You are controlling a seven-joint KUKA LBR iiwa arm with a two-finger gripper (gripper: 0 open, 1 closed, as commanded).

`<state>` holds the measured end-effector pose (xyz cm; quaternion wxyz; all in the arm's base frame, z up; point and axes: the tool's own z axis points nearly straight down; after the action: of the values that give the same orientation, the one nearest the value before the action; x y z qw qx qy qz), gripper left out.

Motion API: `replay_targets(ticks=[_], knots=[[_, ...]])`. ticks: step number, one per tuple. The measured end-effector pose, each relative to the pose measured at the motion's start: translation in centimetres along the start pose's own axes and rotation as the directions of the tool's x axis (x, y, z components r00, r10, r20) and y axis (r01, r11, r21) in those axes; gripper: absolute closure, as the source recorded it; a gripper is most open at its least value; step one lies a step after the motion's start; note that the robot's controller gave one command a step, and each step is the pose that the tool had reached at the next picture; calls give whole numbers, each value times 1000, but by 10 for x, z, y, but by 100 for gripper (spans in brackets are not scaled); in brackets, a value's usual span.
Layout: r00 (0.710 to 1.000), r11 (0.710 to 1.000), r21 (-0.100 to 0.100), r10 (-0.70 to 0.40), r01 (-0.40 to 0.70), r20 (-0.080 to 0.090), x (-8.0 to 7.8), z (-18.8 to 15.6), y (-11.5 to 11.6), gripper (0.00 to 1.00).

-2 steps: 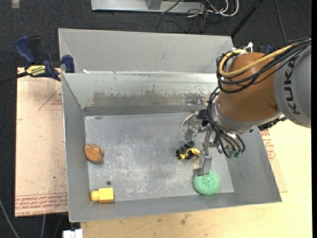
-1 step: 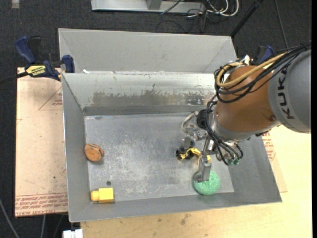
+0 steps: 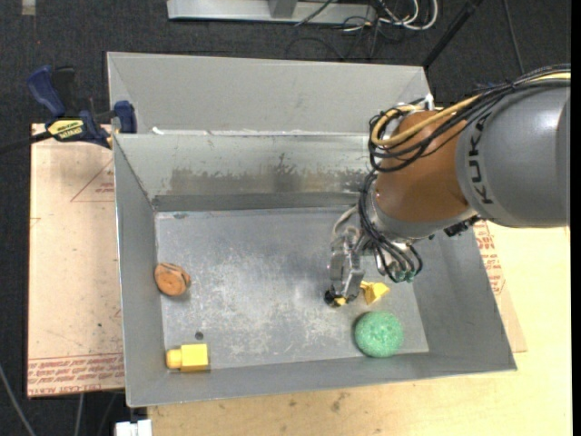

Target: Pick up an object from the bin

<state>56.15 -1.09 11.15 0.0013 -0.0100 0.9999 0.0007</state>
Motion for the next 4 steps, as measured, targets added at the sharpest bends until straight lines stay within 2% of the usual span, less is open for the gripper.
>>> replay_targets(ticks=[1,2,3,4], knots=[[1000,1000,0,0,0,0,0,0,0,100],[1000,1000,-2,-17,17,-3,-12,-23,-35,100],[999,999,1,-49,49,-2,27,-29,-77,0],[999,999,0,-49,49,-1,27,-29,-77,0]])
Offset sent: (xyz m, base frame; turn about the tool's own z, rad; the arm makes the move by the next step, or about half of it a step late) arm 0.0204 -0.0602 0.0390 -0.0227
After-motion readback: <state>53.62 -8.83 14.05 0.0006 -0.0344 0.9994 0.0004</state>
